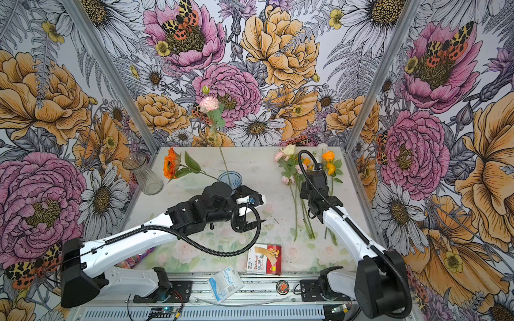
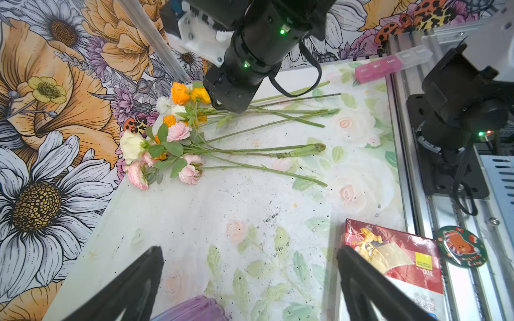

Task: Arrange the flowers into the vase

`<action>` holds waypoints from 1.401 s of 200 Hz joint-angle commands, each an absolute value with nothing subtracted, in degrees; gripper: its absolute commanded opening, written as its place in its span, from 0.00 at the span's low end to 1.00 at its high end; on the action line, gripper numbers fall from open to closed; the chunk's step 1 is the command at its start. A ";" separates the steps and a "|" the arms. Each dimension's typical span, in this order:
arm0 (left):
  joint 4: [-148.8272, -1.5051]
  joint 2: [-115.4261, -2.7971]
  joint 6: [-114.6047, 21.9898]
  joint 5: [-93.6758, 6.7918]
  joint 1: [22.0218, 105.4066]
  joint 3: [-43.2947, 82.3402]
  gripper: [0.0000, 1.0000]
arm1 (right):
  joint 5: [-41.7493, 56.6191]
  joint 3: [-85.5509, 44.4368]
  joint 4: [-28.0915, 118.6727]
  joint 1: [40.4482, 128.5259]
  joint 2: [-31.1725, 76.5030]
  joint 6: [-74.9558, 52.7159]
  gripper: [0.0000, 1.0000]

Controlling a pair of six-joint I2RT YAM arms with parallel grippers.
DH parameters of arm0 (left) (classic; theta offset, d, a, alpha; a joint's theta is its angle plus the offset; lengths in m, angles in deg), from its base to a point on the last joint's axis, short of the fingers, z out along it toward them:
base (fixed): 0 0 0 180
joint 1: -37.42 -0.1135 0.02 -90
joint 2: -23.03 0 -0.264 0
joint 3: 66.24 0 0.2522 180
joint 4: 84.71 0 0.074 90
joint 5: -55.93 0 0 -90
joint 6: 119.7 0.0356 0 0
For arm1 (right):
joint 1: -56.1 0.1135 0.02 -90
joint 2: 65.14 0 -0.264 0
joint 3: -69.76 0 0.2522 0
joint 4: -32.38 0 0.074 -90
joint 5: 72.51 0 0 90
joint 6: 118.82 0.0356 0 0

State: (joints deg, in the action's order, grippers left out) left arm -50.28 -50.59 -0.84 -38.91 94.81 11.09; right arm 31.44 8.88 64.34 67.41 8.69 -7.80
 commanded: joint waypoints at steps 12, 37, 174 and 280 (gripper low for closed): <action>-52.23 -49.66 -1.15 -36.10 95.00 10.74 0.99 | 19.12 3.90 66.74 64.89 19.58 -10.30 0.31; -52.24 -49.57 -0.70 -36.44 94.93 10.54 0.99 | 20.04 0.42 66.54 64.63 26.15 -10.90 0.27; -51.71 -49.22 0.23 -36.41 94.72 10.37 0.99 | 19.34 -9.86 69.65 63.75 38.33 -11.59 0.24; -51.44 -49.63 0.36 -36.40 94.71 10.53 0.99 | 18.72 -15.14 73.84 63.05 43.53 -11.59 0.21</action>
State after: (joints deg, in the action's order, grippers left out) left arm -50.85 -50.57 -0.58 -37.40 94.83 10.94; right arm 19.12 -12.89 72.60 63.50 42.30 -11.76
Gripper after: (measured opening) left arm 0.988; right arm 0.216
